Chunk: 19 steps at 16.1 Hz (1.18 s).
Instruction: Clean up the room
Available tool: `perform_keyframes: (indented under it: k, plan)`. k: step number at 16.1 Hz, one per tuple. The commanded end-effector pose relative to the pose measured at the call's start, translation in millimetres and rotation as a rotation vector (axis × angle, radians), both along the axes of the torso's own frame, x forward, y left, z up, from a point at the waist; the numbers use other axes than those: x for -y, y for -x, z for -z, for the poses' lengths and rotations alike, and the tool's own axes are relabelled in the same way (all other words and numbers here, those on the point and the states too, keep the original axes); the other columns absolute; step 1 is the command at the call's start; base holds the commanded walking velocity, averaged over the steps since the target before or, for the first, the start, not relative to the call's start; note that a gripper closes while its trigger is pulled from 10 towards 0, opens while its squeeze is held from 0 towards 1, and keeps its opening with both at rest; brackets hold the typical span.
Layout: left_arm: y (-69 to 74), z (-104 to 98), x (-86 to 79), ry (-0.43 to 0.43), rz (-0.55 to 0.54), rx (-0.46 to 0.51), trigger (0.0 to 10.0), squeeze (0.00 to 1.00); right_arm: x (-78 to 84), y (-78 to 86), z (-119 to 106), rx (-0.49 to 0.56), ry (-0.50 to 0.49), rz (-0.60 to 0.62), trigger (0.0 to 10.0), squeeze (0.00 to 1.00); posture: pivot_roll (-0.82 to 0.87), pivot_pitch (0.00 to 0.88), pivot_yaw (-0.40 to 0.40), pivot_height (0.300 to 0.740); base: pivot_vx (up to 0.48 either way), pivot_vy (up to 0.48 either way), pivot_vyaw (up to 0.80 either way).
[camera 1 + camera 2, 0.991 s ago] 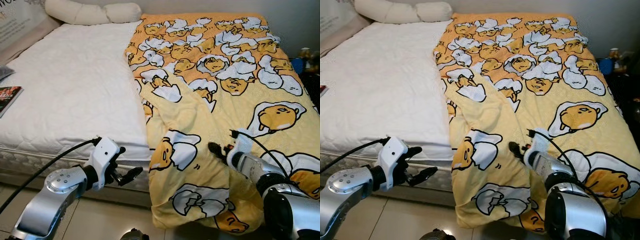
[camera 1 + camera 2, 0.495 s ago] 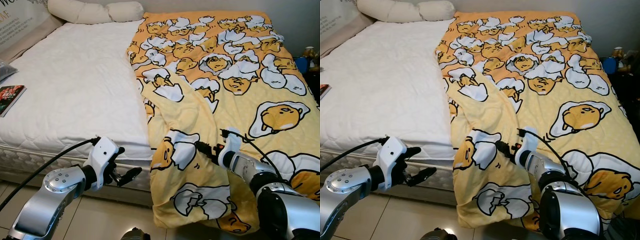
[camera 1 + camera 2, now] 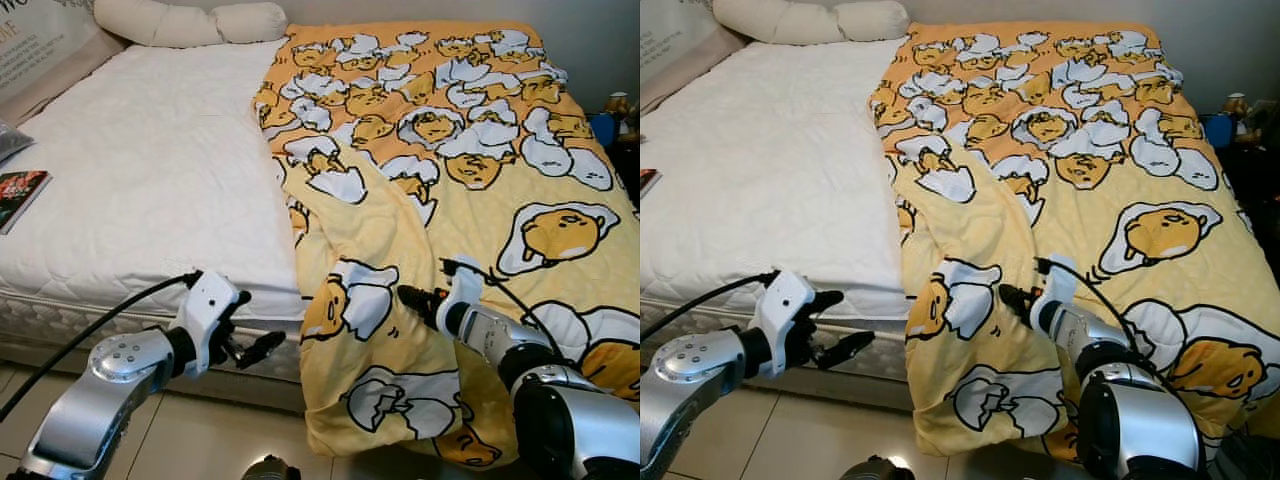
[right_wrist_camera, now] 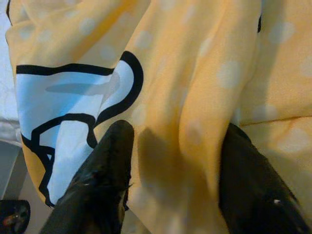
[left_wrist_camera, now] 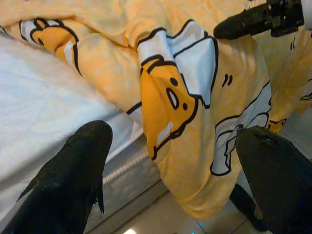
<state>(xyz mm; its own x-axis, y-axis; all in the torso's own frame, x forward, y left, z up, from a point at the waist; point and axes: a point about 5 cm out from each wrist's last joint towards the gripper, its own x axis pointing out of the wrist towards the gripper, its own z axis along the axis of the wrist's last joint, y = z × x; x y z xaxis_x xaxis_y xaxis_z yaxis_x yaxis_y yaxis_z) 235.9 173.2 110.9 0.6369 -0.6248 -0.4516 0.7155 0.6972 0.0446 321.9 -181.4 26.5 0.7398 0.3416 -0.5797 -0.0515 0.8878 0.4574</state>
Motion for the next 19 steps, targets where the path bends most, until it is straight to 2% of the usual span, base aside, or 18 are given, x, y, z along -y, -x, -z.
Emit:
perform_keyframes:
  k: [1, 13, 17, 19]
  plan:
    - [-3.2, -1, 0.1, -0.013, -0.005, 0.009, 10.0, 0.0, -3.1, -6.6, -7, 0.024, -0.003, 0.002, 0.0, 0.0, 0.11, 0.016, 0.099, 0.74, 0.0, 0.0, 0.0]
    - [-7.4, -1, 1.2, -0.018, 0.007, 0.015, 10.0, 0.0, -4.7, -4.0, -4, 0.023, -0.015, 0.007, 0.0, 0.0, 0.1, 0.009, 0.117, 0.74, 0.0, 0.0, 0.0]
    - [-7.7, 3, 0.6, -0.025, 0.006, 0.014, 10.0, 0.0, -11.1, -4.8, -4, 0.038, -0.022, 0.001, 0.0, 0.0, 0.08, 0.0, 0.139, 0.74, 0.0, 0.0, 0.0]
    - [-7.7, 5, 0.5, -0.023, -0.015, 0.025, 10.0, 0.0, -14.1, -3.8, -2, 0.046, -0.013, -0.012, 0.0, 0.0, 0.07, 0.0, 0.12, 0.74, 0.0, 0.0, 0.0]
